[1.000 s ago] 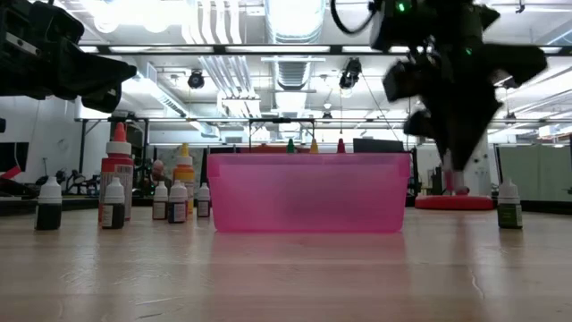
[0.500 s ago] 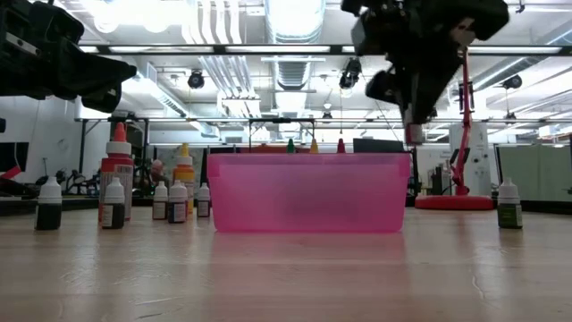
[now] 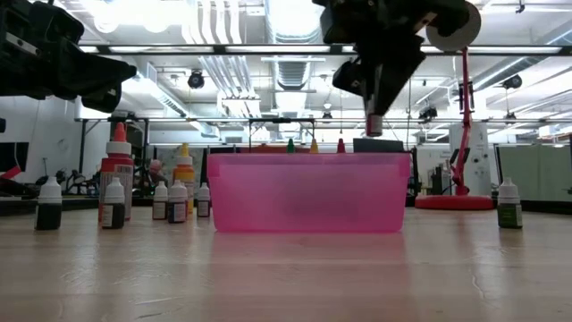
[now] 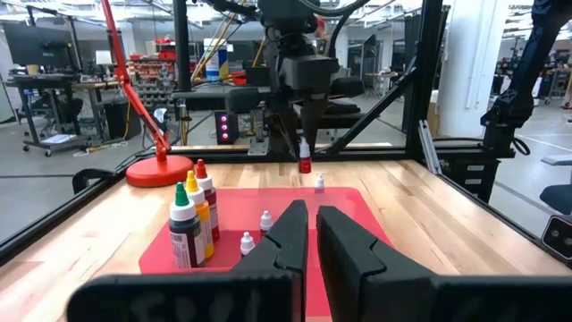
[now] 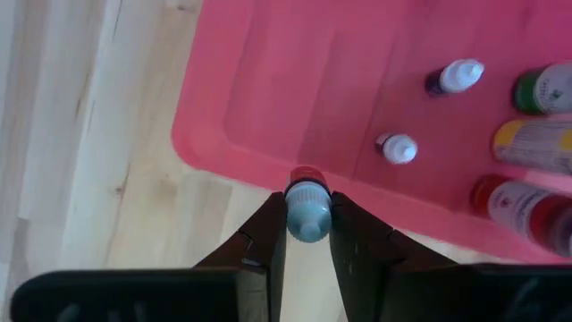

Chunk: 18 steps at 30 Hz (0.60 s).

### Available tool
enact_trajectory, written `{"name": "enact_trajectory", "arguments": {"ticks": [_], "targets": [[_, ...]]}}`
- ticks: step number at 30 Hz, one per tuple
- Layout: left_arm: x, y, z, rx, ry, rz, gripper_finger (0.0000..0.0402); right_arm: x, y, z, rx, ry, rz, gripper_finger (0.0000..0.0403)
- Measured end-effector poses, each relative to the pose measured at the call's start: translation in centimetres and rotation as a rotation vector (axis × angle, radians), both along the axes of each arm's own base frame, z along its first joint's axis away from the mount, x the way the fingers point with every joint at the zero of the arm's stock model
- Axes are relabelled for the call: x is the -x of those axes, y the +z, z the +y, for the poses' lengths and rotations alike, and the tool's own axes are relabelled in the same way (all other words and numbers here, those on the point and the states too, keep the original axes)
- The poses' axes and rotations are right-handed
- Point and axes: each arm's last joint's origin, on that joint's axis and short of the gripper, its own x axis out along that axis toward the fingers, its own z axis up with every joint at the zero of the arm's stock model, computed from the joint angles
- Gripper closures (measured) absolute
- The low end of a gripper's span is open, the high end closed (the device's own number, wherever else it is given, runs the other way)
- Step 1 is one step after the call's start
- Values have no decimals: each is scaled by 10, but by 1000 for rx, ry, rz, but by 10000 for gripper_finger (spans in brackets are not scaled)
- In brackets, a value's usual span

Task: Pick & Place food coloring
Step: Put the small food coloring bottle into the red bin

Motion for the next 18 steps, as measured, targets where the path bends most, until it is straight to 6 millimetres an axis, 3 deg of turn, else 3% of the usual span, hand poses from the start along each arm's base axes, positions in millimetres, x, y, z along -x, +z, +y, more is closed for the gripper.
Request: {"name": "enact_trajectory", "arguments": {"ticks": [18], "targets": [[0,0,0,0,0,0,399,-42,-6,-6,25,74,-14,337]]}}
